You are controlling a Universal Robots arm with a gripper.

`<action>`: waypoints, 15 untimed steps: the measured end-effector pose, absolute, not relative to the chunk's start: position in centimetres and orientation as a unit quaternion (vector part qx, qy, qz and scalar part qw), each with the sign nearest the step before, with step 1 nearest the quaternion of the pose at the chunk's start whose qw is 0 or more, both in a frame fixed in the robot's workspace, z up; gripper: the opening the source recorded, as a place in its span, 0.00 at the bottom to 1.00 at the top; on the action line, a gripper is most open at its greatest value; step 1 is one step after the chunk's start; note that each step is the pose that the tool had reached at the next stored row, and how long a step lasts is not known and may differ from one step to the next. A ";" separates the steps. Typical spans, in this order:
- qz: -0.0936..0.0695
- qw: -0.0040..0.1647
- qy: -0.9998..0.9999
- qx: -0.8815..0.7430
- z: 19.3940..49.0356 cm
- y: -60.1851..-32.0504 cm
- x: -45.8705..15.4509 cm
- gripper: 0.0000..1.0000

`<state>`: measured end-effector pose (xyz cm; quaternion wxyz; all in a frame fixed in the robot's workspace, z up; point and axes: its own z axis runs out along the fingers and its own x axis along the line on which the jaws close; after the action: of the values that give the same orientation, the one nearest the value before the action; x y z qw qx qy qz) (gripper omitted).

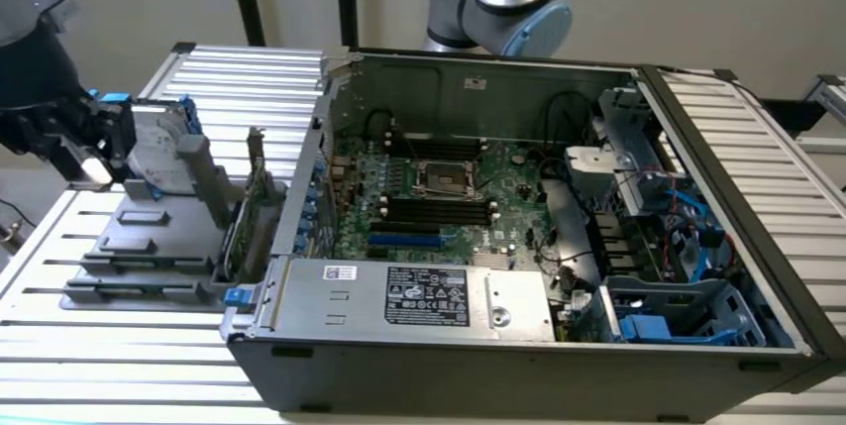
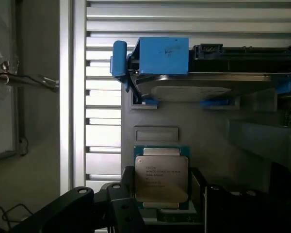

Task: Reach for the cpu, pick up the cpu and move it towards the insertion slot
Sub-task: 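Pick up the cpu and move it towards the insertion slot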

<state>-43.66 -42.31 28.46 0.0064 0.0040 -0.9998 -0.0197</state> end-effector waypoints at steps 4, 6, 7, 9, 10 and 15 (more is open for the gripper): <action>-0.020 0.006 -1.000 0.004 30.3 -42.3 -43.5 0.55; -0.020 0.006 -1.000 0.005 31.2 -42.3 -43.4 0.55; -0.020 0.006 -1.000 0.005 31.6 -42.3 -43.3 0.55; -0.020 0.007 -1.000 0.006 32.6 -42.3 -42.9 0.55; -0.020 0.007 -1.000 0.007 33.0 -42.3 -42.5 0.55; -0.023 0.008 -1.000 0.009 35.3 -42.3 -40.6 0.55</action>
<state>-40.61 -42.33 35.26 0.0085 0.0094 -0.9997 -0.0229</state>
